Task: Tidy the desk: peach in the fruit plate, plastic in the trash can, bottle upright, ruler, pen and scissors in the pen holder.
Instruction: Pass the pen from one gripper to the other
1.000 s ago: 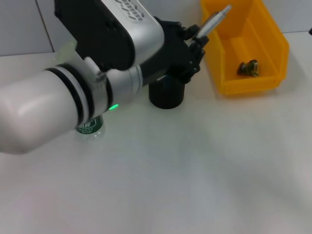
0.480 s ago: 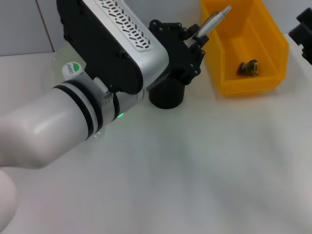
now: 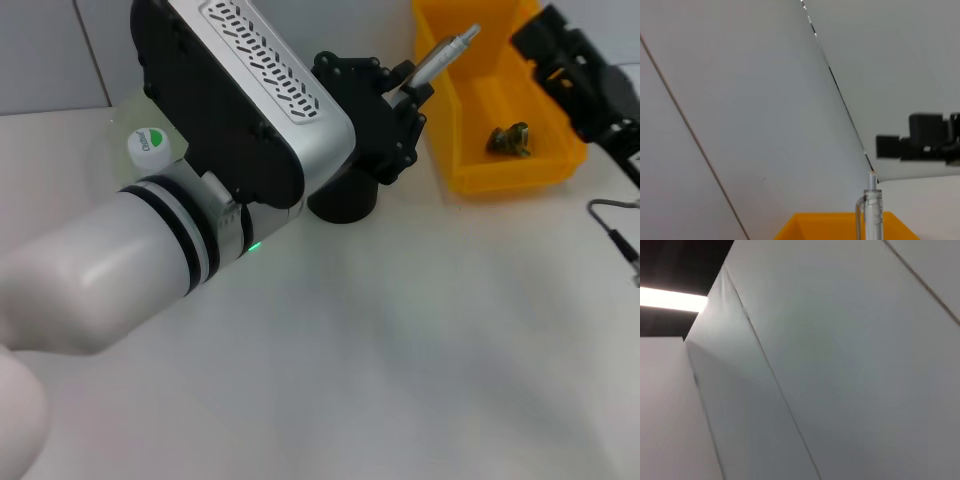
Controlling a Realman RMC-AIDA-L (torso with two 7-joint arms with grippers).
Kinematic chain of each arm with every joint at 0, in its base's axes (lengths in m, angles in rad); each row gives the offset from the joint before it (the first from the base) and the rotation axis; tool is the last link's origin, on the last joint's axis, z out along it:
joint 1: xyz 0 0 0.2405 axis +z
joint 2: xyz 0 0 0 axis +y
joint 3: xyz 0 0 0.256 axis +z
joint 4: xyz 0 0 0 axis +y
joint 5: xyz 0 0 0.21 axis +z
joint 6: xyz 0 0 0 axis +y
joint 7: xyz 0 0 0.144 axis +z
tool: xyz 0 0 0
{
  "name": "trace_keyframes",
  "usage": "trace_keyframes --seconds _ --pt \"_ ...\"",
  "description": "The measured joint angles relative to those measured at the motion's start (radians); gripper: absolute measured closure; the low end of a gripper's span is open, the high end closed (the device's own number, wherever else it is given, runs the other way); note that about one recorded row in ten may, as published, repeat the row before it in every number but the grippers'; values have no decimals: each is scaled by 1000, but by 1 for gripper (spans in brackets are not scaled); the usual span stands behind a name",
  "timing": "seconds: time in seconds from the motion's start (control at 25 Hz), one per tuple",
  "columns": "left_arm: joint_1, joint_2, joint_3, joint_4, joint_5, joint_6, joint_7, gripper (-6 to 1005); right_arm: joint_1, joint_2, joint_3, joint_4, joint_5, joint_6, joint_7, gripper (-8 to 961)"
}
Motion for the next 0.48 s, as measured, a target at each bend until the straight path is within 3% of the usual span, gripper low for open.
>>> trace_keyframes --seconds 0.48 --pt "-8 -1 1 -29 -5 -7 1 801 21 3 -62 46 -5 40 -67 233"
